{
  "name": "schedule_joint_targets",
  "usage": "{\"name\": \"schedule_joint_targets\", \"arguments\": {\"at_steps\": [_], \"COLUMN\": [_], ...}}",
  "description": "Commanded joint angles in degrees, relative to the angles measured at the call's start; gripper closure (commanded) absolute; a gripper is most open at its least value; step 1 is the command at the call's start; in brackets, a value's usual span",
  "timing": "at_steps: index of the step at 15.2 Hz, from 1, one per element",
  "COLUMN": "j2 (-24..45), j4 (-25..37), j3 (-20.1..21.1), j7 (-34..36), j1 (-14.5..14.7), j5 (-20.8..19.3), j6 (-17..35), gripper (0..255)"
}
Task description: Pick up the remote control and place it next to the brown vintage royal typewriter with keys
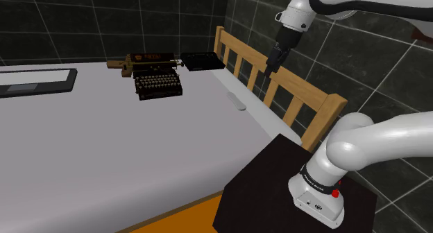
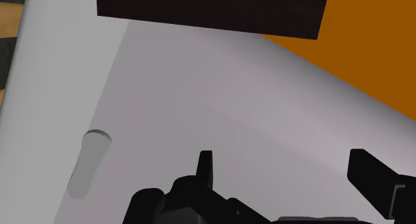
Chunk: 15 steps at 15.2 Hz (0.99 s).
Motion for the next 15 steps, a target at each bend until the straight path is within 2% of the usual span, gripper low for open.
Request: {"name": "schedule_joint_targets", "arguments": {"at_steps": [1,8,15], "j2": [0.0,11.6,25.1], "j4": [0.0,-0.8,1.8], "j3": [0.0,-2.4,-5.1], "j7": [0.0,-1.2,-2.4], "j1": [0.0,-2.0,-3.5], "j5": [0.0,-1.6,-2.1], "j6": [0.0,11.5,21.6], "gripper": [0,0,0]}}
